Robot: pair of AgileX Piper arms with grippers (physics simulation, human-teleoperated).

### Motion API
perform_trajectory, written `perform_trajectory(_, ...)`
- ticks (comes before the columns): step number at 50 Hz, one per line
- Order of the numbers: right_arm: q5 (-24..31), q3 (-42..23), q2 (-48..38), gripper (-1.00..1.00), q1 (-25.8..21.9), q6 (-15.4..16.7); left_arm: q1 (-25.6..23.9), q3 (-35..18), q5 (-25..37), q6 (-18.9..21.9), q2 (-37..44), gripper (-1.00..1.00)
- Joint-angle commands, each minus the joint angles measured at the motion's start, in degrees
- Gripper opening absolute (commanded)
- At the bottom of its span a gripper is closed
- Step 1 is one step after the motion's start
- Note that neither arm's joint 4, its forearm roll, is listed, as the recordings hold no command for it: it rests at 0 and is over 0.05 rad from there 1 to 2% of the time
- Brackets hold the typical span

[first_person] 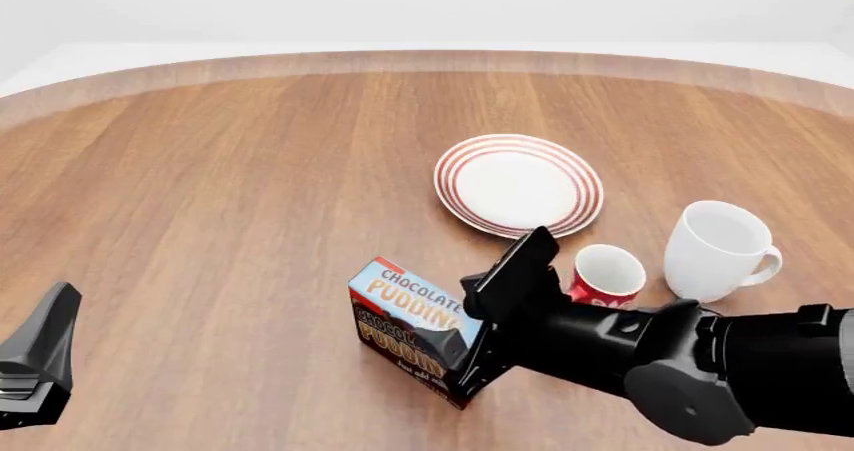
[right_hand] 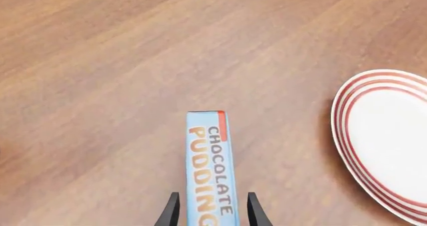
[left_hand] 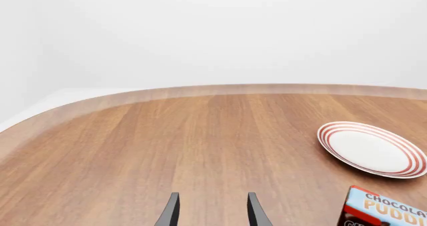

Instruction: Put the chocolate pudding to the right of the plate.

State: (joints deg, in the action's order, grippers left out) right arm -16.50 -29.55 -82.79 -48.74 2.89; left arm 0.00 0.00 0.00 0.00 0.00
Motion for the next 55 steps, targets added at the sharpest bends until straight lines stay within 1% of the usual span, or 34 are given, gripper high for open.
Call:
perform_trajectory(1,-0.17,-0.46,-1.52,1.0,0.0,0.21,0.0,0.0,0.0,0.0,0.0,1.0)
perform_trajectory(17,-1.18,0.23,-2.67,1.0,-0.38,0.05,0.0,0.0,0.0,0.0,0.0,1.0)
perform_trajectory(25,-2.05,0.59,-3.84,1.0,-0.08,-0.8,0.0,0.0,0.0,0.0,0.0,1.0)
perform_trajectory(26,-2.44,0.51,-4.35,1.0,0.05,0.01,0.0,0.0,0.0,0.0,0.0,1.0)
perform_trajectory(27,-2.45,0.51,-4.36,1.0,0.05,0.01,0.0,0.0,0.0,0.0,0.0,1.0)
perform_trajectory(34,-2.92,0.6,-4.98,1.0,0.18,-0.67,0.0,0.0,0.0,0.0,0.0,1.0)
perform_trajectory(37,-3.12,0.96,-4.72,1.0,-0.41,-0.72,0.0,0.0,0.0,0.0,0.0,1.0)
perform_trajectory(38,-2.95,0.61,-5.65,1.0,-2.22,-0.9,0.0,0.0,0.0,0.0,0.0,1.0)
perform_trajectory(39,-3.79,1.64,-4.67,1.0,-1.0,1.78,0.0,0.0,0.0,0.0,0.0,1.0)
perform_trajectory(40,-4.24,2.73,-2.91,-1.0,1.35,1.95,0.0,0.0,0.0,0.0,0.0,1.0)
perform_trajectory(41,-3.81,2.27,-3.41,-1.0,0.41,1.24,0.0,0.0,0.0,0.0,0.0,1.0)
perform_trajectory(42,-3.85,2.28,-3.62,-1.0,-0.13,1.49,0.0,0.0,0.0,0.0,0.0,1.0)
perform_trajectory(44,-3.9,2.54,-3.11,-1.0,0.5,1.49,0.0,0.0,0.0,0.0,0.0,1.0)
perform_trajectory(55,-3.44,2.3,-2.7,-1.0,0.2,1.25,0.0,0.0,0.0,0.0,0.0,1.0)
